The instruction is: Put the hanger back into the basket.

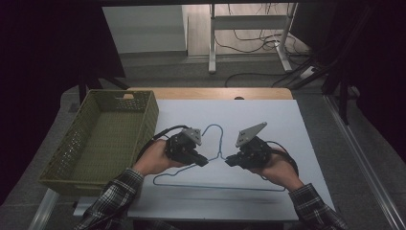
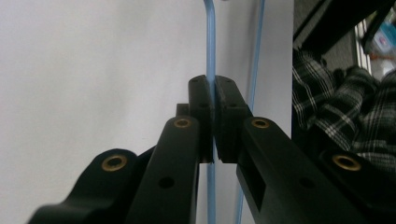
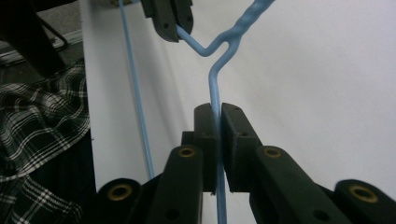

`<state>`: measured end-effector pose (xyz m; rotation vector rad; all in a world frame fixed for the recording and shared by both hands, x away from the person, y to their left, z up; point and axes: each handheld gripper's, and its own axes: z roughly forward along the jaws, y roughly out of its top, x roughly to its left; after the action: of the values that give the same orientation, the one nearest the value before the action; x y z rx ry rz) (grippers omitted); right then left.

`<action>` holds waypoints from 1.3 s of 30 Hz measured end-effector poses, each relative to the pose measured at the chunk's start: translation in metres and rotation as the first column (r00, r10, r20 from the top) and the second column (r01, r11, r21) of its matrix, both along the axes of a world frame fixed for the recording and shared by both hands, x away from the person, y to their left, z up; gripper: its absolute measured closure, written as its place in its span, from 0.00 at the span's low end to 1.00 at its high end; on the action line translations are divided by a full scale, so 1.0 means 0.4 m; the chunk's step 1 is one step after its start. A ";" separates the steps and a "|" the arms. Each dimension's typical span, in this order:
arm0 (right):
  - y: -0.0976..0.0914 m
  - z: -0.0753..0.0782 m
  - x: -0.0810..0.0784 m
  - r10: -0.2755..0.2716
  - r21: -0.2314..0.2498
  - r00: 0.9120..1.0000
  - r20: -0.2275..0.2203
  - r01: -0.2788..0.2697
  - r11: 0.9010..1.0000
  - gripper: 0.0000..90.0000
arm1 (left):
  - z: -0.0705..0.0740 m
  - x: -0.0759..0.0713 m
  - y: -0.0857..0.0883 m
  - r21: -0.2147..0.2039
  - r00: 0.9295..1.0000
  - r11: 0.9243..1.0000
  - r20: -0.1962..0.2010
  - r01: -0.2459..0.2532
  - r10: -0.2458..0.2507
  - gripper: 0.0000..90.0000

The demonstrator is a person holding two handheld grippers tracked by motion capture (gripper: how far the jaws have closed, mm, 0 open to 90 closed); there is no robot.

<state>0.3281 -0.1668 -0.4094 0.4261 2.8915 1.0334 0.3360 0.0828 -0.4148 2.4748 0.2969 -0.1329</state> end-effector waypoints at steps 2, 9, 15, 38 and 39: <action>-0.001 0.004 0.000 -0.019 0.012 1.000 0.004 0.019 1.000 0.81 | 0.004 -0.003 0.001 -0.014 0.999 0.999 -0.001 -0.034 0.034 0.98; -0.020 0.027 -0.011 -0.104 0.062 0.992 0.069 0.100 0.993 0.42 | 0.021 -0.002 0.021 -0.043 0.992 0.991 -0.004 -0.128 0.128 0.98; -0.064 0.036 -0.022 -0.198 0.135 0.977 0.079 0.186 0.973 0.21 | 0.030 0.003 0.060 -0.088 0.978 0.974 -0.013 -0.209 0.208 0.98; -0.165 0.007 -0.080 -0.353 0.240 0.935 0.024 0.338 0.910 0.00 | 0.155 0.020 0.216 -0.214 0.871 0.851 0.003 -0.480 0.492 0.98; -0.170 0.005 -0.082 -0.362 0.241 0.932 0.024 0.346 0.907 0.00 | 0.164 0.020 0.225 -0.220 0.862 0.842 0.008 -0.492 0.506 0.98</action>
<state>0.2954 -0.2349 -0.4073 0.8724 2.5045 1.2892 0.3438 0.1727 -0.3491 2.1061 0.8448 0.1332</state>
